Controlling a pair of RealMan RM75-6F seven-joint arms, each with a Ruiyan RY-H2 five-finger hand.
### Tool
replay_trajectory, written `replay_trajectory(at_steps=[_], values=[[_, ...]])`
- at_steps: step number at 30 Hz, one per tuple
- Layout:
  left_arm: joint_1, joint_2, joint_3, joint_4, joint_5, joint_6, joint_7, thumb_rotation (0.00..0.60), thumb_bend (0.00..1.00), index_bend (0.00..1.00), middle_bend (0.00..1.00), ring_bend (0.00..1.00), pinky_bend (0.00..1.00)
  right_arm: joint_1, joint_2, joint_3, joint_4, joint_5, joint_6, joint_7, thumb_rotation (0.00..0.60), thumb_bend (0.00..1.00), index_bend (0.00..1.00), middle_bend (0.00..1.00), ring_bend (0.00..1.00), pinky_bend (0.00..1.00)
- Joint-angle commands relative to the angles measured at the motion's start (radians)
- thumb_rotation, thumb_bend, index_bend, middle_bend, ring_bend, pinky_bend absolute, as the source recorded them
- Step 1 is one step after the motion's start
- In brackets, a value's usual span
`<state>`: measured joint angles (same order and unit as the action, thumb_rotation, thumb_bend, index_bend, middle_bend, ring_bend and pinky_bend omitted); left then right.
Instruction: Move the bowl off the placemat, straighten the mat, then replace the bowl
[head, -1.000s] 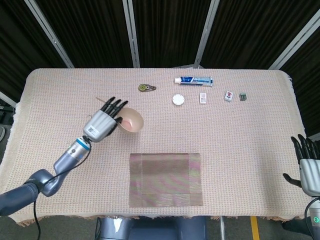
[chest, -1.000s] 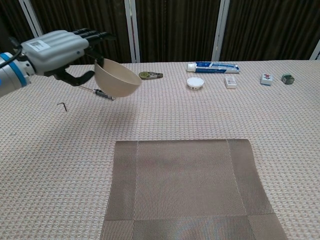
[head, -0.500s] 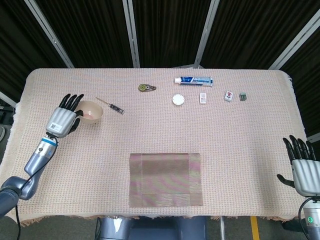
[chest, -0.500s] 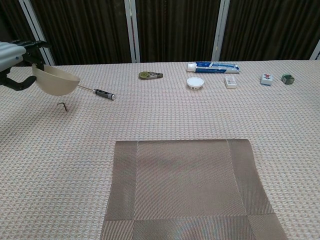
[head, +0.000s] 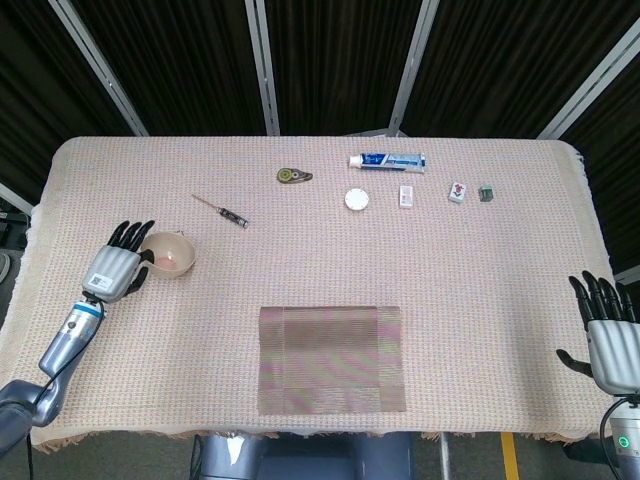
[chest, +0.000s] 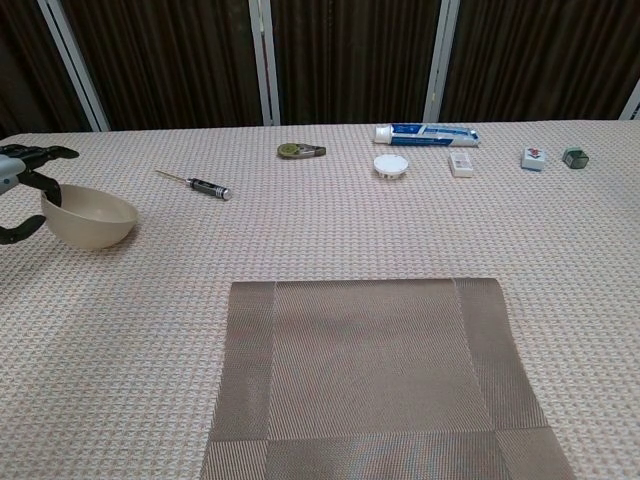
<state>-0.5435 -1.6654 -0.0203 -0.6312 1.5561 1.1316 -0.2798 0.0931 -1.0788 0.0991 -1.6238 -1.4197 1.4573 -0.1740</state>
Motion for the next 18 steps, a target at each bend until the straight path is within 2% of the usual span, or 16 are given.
replay_trajectory(at_steps=[1, 6, 9, 14, 18], values=[[0.012, 0.011, 0.013, -0.016, 0.018, 0.037, -0.021, 0.6, 0.0, 0.0, 0.0, 0.0, 0.0, -0.001, 0.001, -0.001, -0.002, -0.003, 0.003, -0.005, 0.6, 0.0, 0.0, 0.0, 0.0, 0.0], [0.031, 0.069, 0.031, -0.088, 0.065, 0.154, -0.065, 0.6, 0.0, 0.0, 0.0, 0.0, 0.0, -0.003, 0.004, -0.003, -0.009, -0.007, 0.007, -0.008, 0.6, 0.0, 0.0, 0.0, 0.0, 0.0], [0.037, 0.133, 0.042, -0.173, 0.102, 0.229, -0.066, 0.6, 0.0, 0.01, 0.0, 0.0, 0.0, -0.003, 0.007, -0.003, -0.013, -0.008, 0.007, -0.007, 0.6, 0.0, 0.0, 0.0, 0.0, 0.0], [0.031, 0.264, 0.055, -0.403, 0.167, 0.317, -0.05, 0.6, 0.0, 0.08, 0.0, 0.0, 0.0, -0.005, 0.012, -0.004, -0.02, -0.012, 0.013, -0.005, 0.6, 0.0, 0.0, 0.0, 0.0, 0.0], [0.012, 0.329, 0.099, -0.582, 0.266, 0.343, -0.004, 0.6, 0.02, 0.17, 0.0, 0.0, 0.0, -0.004, 0.014, -0.002, -0.023, -0.01, 0.011, -0.002, 0.6, 0.0, 0.0, 0.0, 0.0, 0.0]])
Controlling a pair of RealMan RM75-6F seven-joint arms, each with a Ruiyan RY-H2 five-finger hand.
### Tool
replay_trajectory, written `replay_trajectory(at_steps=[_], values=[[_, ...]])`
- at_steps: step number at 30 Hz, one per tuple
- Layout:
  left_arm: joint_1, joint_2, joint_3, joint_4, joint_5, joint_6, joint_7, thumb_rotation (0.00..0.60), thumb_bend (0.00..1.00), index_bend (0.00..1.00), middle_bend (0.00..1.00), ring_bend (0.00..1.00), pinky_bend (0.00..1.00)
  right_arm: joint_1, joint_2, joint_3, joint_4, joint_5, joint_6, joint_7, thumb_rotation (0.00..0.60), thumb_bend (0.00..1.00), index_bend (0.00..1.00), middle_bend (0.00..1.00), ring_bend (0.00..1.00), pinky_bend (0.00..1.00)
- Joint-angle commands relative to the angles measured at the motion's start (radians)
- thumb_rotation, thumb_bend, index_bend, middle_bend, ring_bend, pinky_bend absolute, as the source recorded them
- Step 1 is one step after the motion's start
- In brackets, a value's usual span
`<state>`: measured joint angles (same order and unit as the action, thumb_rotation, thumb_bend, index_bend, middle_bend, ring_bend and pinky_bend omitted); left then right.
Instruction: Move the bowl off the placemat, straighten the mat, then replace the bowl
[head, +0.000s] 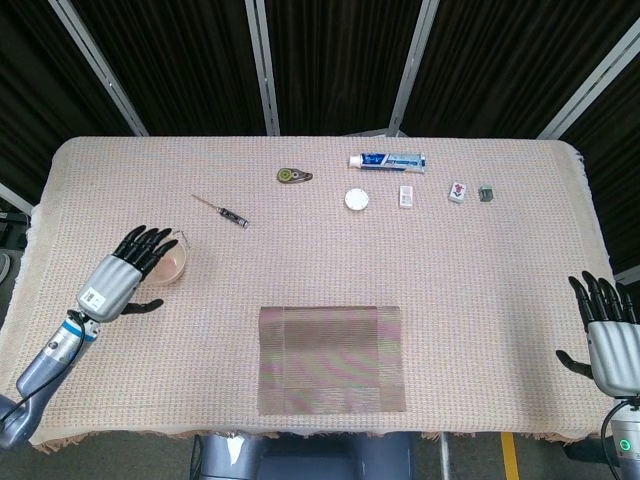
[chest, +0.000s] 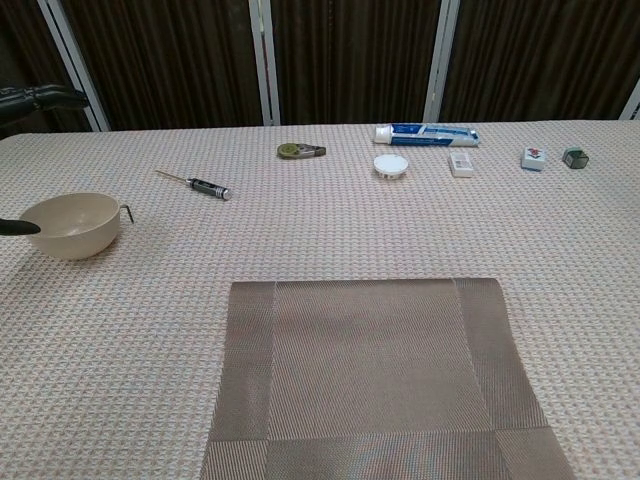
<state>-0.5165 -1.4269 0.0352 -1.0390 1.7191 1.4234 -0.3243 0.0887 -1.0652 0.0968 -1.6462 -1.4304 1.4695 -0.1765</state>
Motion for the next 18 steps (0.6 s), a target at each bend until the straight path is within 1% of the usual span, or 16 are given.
replay_trajectory(at_steps=[1, 4, 6, 9, 13, 15, 18], values=[[-0.023, 0.096, 0.058, -0.219, 0.136, 0.049, 0.059, 0.6, 0.04, 0.2, 0.0, 0.0, 0.0, 0.001, 0.0, 0.0, -0.001, 0.0, -0.002, -0.001, 0.6, 0.0, 0.0, 0.0, 0.0, 0.0], [-0.043, 0.094, 0.09, -0.312, 0.198, 0.02, 0.108, 0.6, 0.13, 0.28, 0.0, 0.0, 0.0, 0.002, 0.0, -0.001, 0.0, 0.002, -0.005, -0.003, 0.6, 0.0, 0.0, 0.0, 0.0, 0.0], [-0.057, 0.071, 0.117, -0.364, 0.238, -0.018, 0.135, 0.6, 0.17, 0.31, 0.0, 0.0, 0.0, 0.001, 0.001, -0.001, 0.001, 0.006, -0.006, -0.003, 0.6, 0.0, 0.0, 0.0, 0.0, 0.0], [-0.071, 0.031, 0.147, -0.395, 0.271, -0.079, 0.171, 0.6, 0.21, 0.34, 0.0, 0.0, 0.0, 0.001, 0.001, 0.001, 0.005, 0.014, -0.009, -0.002, 0.6, 0.0, 0.0, 0.0, 0.0, 0.0], [-0.078, -0.043, 0.18, -0.364, 0.296, -0.142, 0.198, 0.6, 0.23, 0.37, 0.0, 0.0, 0.0, -0.001, 0.004, 0.005, 0.012, 0.026, -0.01, 0.005, 0.6, 0.0, 0.0, 0.0, 0.0, 0.0], [-0.074, -0.096, 0.199, -0.313, 0.305, -0.167, 0.195, 0.6, 0.23, 0.38, 0.0, 0.0, 0.0, -0.002, 0.005, 0.007, 0.016, 0.033, -0.012, 0.009, 0.6, 0.0, 0.0, 0.0, 0.0, 0.0], [-0.067, -0.156, 0.215, -0.239, 0.313, -0.174, 0.181, 0.6, 0.24, 0.38, 0.0, 0.0, 0.0, -0.003, 0.006, 0.007, 0.021, 0.038, -0.015, 0.012, 0.6, 0.0, 0.0, 0.0, 0.0, 0.0]])
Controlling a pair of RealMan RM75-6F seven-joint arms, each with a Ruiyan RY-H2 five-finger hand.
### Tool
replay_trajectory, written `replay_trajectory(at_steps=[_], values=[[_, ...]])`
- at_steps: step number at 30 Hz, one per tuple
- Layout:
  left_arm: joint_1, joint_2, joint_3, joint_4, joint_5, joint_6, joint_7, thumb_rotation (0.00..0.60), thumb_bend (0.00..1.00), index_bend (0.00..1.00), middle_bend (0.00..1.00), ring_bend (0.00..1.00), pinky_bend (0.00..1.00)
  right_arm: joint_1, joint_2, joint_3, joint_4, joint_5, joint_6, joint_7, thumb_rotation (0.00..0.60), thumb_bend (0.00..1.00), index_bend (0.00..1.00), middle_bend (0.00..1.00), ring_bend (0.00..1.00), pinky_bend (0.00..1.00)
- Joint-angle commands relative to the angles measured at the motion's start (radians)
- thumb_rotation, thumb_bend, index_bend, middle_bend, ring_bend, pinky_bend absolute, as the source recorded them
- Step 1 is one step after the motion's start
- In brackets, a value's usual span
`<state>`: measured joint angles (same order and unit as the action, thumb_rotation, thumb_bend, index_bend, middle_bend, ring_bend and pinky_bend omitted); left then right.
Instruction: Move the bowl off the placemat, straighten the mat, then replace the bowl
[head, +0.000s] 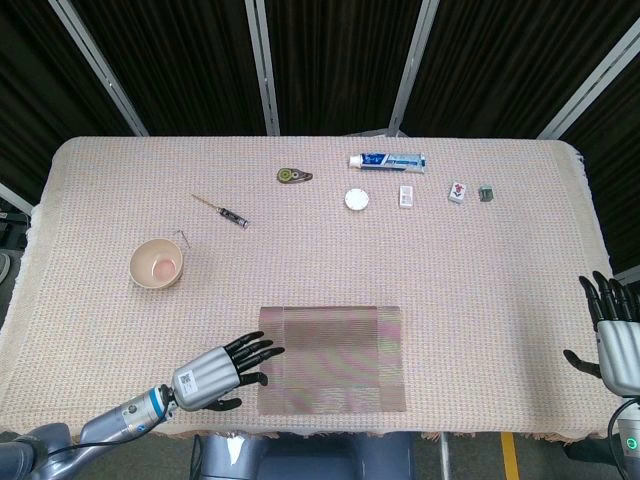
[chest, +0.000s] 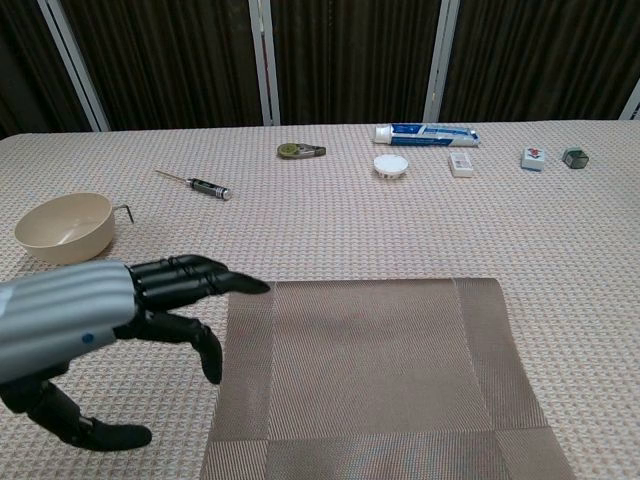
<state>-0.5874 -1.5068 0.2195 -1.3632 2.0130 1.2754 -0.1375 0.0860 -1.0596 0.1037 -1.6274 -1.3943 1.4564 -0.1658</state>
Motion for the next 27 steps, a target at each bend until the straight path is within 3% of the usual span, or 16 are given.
replay_trajectory(at_steps=[1, 14, 27], values=[[0.007, -0.094, 0.035, 0.108, 0.023, -0.024, -0.012, 0.6, 0.25, 0.38, 0.0, 0.0, 0.0, 0.0, 0.0, 0.001, 0.003, 0.004, -0.003, 0.002, 0.6, 0.0, 0.0, 0.0, 0.0, 0.0], [0.023, -0.255, 0.064, 0.348, 0.036, 0.021, -0.09, 0.6, 0.25, 0.39, 0.0, 0.0, 0.0, 0.009, -0.004, 0.006, 0.012, 0.021, -0.023, 0.005, 0.6, 0.0, 0.0, 0.0, 0.0, 0.0], [0.015, -0.295, 0.061, 0.394, 0.016, 0.035, -0.101, 0.6, 0.25, 0.39, 0.0, 0.0, 0.0, 0.013, -0.003, 0.011, 0.024, 0.032, -0.033, 0.022, 0.6, 0.0, 0.0, 0.0, 0.0, 0.0]])
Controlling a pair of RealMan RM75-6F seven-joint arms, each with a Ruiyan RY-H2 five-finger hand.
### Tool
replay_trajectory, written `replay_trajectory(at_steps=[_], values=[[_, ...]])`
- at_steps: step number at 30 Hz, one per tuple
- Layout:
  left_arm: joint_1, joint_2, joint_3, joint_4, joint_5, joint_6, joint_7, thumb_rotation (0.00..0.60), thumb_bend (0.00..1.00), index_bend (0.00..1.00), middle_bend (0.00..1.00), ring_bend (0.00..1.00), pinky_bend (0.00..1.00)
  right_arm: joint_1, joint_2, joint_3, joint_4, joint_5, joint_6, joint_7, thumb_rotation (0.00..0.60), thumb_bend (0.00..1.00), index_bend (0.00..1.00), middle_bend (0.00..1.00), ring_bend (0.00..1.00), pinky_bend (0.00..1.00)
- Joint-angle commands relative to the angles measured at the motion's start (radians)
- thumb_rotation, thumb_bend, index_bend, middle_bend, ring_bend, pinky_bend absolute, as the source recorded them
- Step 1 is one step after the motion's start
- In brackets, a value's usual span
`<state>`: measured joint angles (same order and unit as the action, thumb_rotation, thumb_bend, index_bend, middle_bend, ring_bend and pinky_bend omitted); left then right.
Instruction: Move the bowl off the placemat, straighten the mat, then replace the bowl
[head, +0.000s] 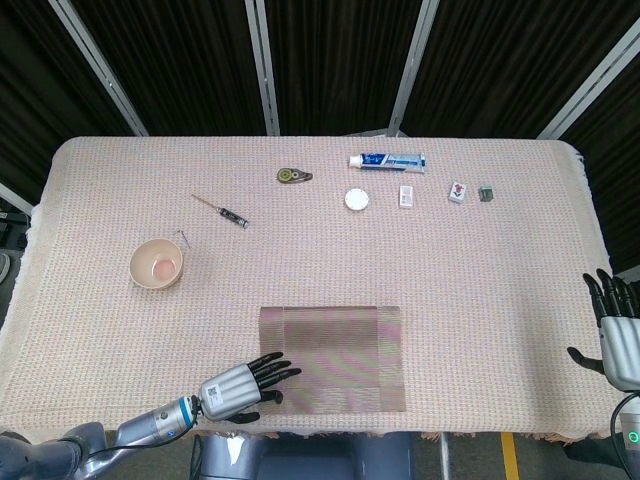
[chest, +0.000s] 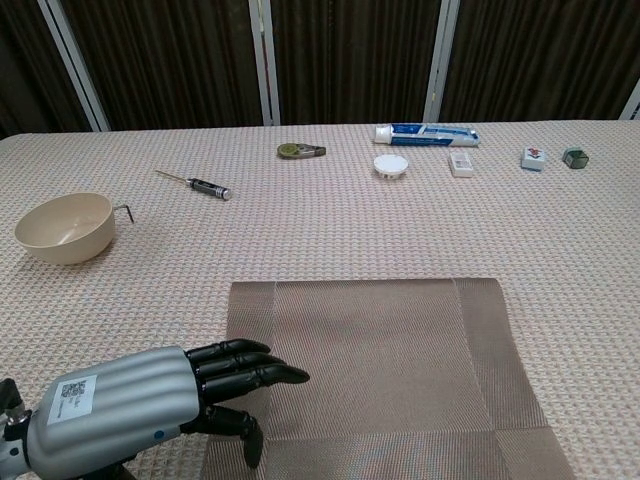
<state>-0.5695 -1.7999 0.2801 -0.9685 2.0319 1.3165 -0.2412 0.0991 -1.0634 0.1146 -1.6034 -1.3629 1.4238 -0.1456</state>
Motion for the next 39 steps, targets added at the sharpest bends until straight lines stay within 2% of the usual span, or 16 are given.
replay_trajectory(at_steps=[1, 6, 14, 22, 33, 39], values=[[-0.005, -0.004, 0.001, -0.001, -0.004, -0.011, 0.005, 0.6, 0.25, 0.39, 0.0, 0.0, 0.0, 0.0, 0.001, 0.0, -0.001, 0.001, 0.0, 0.002, 0.6, 0.0, 0.0, 0.0, 0.0, 0.0], [-0.009, -0.008, 0.005, -0.006, -0.014, -0.028, 0.014, 0.6, 0.27, 0.39, 0.0, 0.0, 0.0, -0.001, 0.004, 0.001, -0.002, 0.0, 0.003, 0.006, 0.6, 0.0, 0.0, 0.0, 0.0, 0.0], [-0.017, -0.01, 0.009, -0.014, -0.026, -0.039, 0.018, 0.6, 0.41, 0.43, 0.0, 0.0, 0.0, -0.001, 0.005, 0.0, -0.004, -0.001, 0.004, 0.004, 0.6, 0.0, 0.0, 0.0, 0.0, 0.0], [-0.019, -0.011, 0.011, -0.02, -0.038, -0.044, 0.017, 0.6, 0.47, 0.47, 0.0, 0.0, 0.0, 0.0, 0.005, -0.001, -0.004, -0.001, 0.001, 0.004, 0.6, 0.0, 0.0, 0.0, 0.0, 0.0], [-0.021, -0.01, 0.017, -0.045, -0.051, -0.05, 0.012, 0.6, 0.48, 0.47, 0.0, 0.0, 0.0, -0.001, 0.007, -0.002, -0.006, -0.002, 0.003, 0.004, 0.6, 0.0, 0.0, 0.0, 0.0, 0.0], [-0.028, -0.004, 0.004, -0.078, -0.06, -0.044, 0.019, 0.6, 0.48, 0.48, 0.0, 0.0, 0.0, -0.002, 0.008, -0.002, -0.008, -0.002, 0.004, 0.003, 0.6, 0.0, 0.0, 0.0, 0.0, 0.0]])
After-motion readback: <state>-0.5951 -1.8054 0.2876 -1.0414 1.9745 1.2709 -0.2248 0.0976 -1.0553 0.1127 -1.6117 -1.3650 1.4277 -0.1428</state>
